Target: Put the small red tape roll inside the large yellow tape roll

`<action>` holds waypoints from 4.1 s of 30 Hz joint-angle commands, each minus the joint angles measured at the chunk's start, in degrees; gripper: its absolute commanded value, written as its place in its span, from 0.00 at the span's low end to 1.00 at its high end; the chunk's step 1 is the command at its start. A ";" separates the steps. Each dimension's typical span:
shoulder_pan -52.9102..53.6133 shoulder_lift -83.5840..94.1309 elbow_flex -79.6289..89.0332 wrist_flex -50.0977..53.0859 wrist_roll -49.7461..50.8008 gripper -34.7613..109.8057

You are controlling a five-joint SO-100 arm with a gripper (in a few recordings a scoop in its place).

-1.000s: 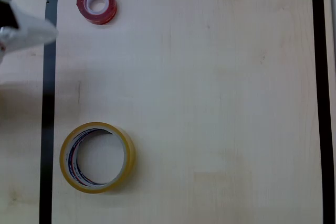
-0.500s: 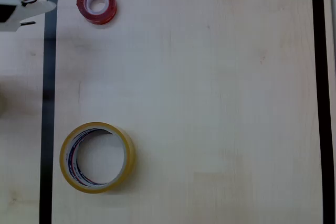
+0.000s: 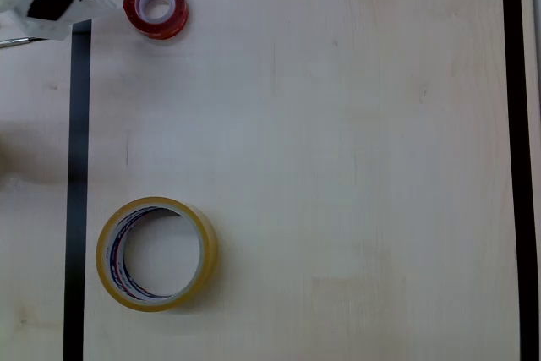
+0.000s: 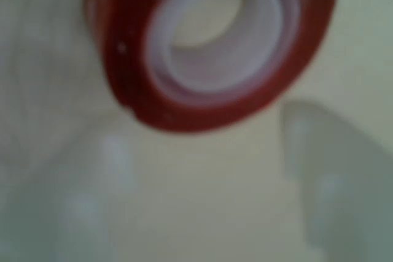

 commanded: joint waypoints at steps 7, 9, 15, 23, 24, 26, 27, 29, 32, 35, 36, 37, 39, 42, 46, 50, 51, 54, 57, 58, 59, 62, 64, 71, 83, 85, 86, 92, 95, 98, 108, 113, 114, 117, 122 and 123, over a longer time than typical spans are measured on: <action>0.62 -2.64 -4.39 -2.81 0.35 0.33; 1.32 -3.78 -4.39 -3.96 0.26 0.33; 2.37 -6.94 -4.48 -6.50 0.18 0.33; 2.64 -7.91 -3.34 -6.59 0.62 0.33; 2.55 -7.91 -3.16 -6.59 0.62 0.33; 2.55 -7.82 -2.99 -5.89 0.62 0.33; 2.55 -7.47 -2.90 -5.36 0.62 0.33; 2.64 -6.50 -2.90 -4.13 0.62 0.33; 2.72 -5.27 -3.78 -2.37 0.62 0.33; 2.99 -3.60 -5.45 -0.44 0.53 0.33; 3.08 -3.34 -5.80 0.09 0.35 0.33; 3.16 -3.25 -6.15 0.26 0.26 0.33; 3.16 -3.16 -6.33 0.70 0.26 0.33; 3.08 -3.08 -6.33 1.05 0.18 0.33; 3.34 -0.26 -7.38 3.16 0.09 0.33; 3.96 -2.02 -7.73 4.13 0.09 0.34; 3.96 -3.16 -7.65 4.13 0.09 0.34; 4.04 -6.50 -7.12 3.78 0.44 0.36; 4.13 -8.88 -6.33 2.37 0.53 0.36; 4.13 -9.23 -5.80 1.76 0.53 0.36; 4.04 -9.49 -5.36 1.14 0.62 0.36; 3.78 -10.28 -4.66 0.44 0.62 0.36; 3.78 -10.37 -3.96 -0.18 0.62 0.36; 3.08 -11.95 -2.81 -0.62 1.49 0.36; 8.35 -17.14 -6.59 2.29 1.23 0.35; 11.78 -21.09 -10.81 4.39 1.14 0.35; 13.18 -23.29 -13.10 5.80 0.62 0.35; 16.52 -29.18 -20.04 9.23 -0.88 0.34; 16.17 -29.09 -20.57 8.70 -0.88 0.25; 16.26 -29.09 -20.92 8.44 -0.88 0.24; 18.98 -17.49 -24.43 15.82 -2.64 0.24; 22.06 -10.28 -34.89 26.54 -5.19 0.24; 23.12 -9.14 -36.65 27.51 -5.89 0.24; 28.39 -7.29 -42.01 29.09 -7.03 0.24; 40.08 -6.24 -44.82 28.83 -9.49 0.24; 42.45 -6.24 -44.82 28.83 -10.20 0.24</action>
